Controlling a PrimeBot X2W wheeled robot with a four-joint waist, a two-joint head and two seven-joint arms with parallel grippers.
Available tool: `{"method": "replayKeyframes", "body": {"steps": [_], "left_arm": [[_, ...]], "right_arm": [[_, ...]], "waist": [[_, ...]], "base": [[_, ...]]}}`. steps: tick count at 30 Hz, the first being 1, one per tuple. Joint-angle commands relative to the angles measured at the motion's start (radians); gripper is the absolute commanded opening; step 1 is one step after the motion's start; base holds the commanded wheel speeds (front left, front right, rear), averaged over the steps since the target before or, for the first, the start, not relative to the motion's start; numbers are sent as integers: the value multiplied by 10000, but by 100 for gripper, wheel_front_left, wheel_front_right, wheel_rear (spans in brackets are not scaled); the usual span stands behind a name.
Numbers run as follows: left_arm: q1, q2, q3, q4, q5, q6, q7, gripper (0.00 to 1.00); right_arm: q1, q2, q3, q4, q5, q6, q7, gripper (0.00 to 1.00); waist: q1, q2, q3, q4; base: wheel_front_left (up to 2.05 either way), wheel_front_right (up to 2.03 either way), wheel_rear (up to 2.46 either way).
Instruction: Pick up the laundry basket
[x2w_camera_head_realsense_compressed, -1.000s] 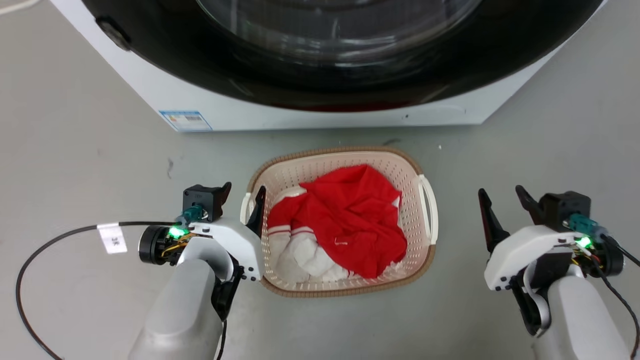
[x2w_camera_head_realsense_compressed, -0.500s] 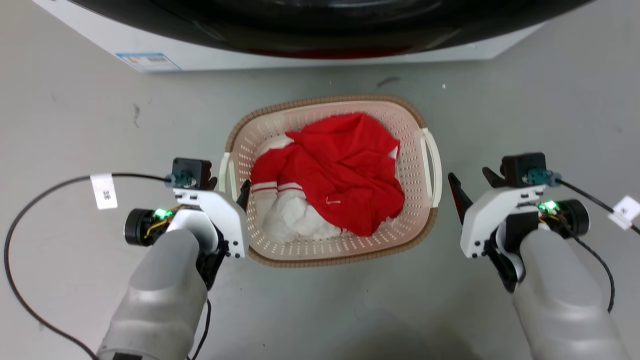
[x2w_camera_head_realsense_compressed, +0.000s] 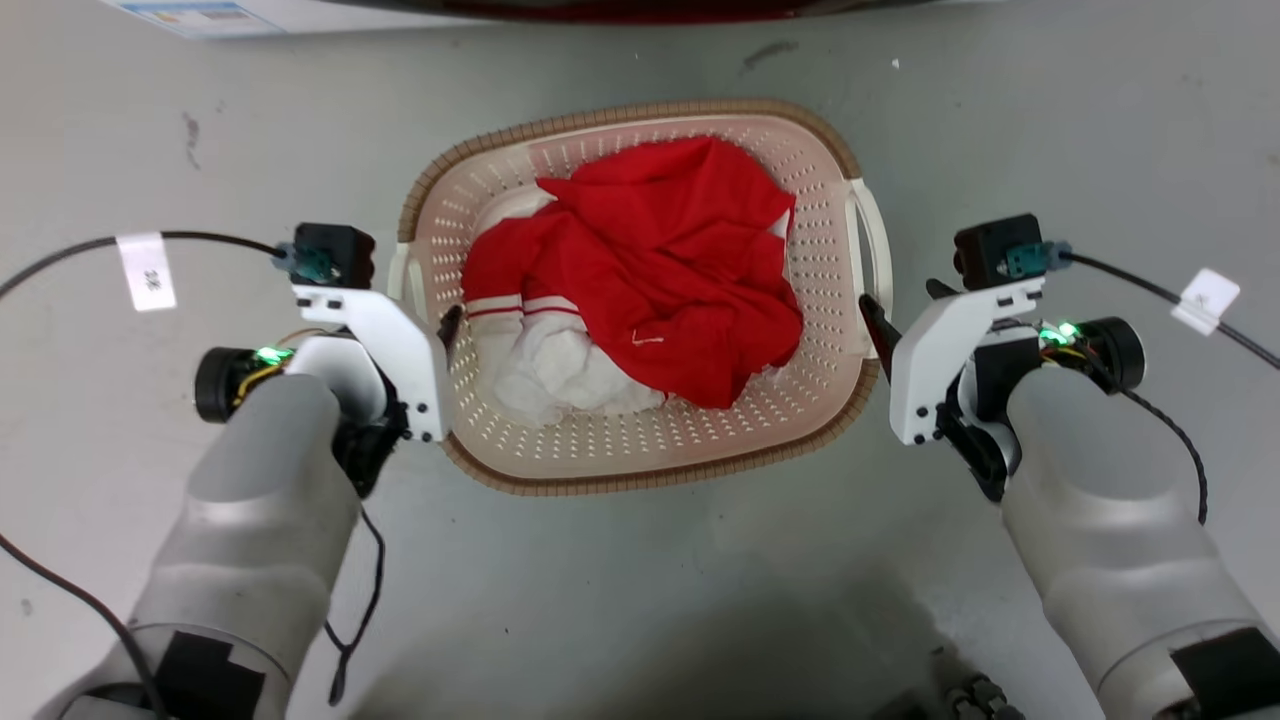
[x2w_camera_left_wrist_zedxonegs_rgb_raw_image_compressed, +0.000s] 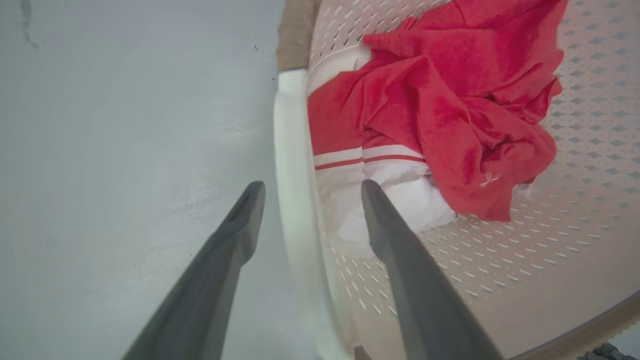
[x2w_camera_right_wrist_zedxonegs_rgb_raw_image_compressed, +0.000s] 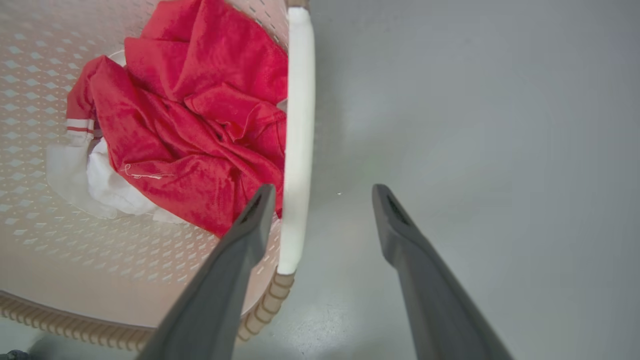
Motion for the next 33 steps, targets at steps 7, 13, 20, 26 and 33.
{"method": "replayKeyframes", "body": {"steps": [7, 13, 20, 26, 33], "left_arm": [[-474, 615, -786, -122, -885, 6, 595, 100], [-765, 832, -1241, -26, -1342, 6, 822, 100], [-966, 802, -1583, 90, -1777, 5, 899, 0], [-1001, 809, -1932, 149, -2189, 8, 1026, 0], [-1048, 696, -2298, 257, -2584, 8, 1052, 0]], "right_arm": [[-916, 77, 884, 754, 818, -7, 218, 100], [-1234, 76, 1692, 840, 1612, -7, 501, 100], [-1403, 75, 2254, 1019, 2318, -7, 899, 0], [-1536, 15, 2682, 1149, 2716, -8, 961, 0], [-1516, 20, 2991, 1425, 3070, -7, 1106, 0]], "waist": [[-2, 0, 582, -193], [-2, 0, 838, -218], [-2, 0, 928, -204], [-2, 0, 893, -206], [-2, 0, 594, -145]], "base": [[0, 0, 0], [0, 0, 0], [0, 0, 0], [0, 0, 0], [0, 0, 0]]}}
